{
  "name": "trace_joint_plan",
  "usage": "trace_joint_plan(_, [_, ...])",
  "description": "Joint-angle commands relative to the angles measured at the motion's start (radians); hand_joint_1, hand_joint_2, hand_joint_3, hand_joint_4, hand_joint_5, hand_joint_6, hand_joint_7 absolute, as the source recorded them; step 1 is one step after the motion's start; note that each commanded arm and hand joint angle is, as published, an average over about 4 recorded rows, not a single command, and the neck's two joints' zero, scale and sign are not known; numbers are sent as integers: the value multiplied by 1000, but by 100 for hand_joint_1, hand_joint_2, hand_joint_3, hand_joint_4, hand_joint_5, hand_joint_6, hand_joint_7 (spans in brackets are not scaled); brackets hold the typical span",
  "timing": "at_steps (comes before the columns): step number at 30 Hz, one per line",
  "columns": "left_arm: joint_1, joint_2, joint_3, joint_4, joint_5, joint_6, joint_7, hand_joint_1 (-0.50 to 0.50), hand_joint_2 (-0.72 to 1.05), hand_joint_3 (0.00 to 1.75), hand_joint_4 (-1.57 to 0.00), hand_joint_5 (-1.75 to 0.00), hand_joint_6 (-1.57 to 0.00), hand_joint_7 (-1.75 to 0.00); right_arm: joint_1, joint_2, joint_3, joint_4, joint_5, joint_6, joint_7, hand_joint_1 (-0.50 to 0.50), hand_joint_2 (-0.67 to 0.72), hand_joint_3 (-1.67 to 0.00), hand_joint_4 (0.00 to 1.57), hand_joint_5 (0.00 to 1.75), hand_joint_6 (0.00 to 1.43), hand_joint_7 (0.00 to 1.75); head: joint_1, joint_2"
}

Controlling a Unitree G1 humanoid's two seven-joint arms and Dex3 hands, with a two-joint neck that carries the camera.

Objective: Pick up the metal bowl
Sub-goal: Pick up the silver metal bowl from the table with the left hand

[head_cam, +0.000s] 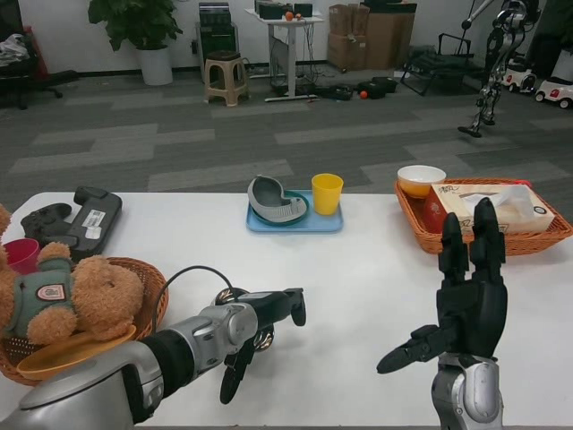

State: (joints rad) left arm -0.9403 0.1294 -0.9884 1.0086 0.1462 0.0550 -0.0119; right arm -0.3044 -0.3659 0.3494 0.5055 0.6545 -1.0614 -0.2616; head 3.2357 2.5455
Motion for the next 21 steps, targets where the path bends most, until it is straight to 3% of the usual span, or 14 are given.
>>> trace_joint_plan(1, [21,18,19,-22,10,5,-3,-50,-28,0,-71,-175,0,-154,14,-7,2,-7,5,-9,-4,0,72,0,0,0,0,9,0,0])
trace_joint_plan(21, [91,56,196,-129,112,84,-12,-50,-28,0,-71,-175,0,-154,19,-7,5,-9,11,-9,-4,0,72,0,0,0,0,9,3,4])
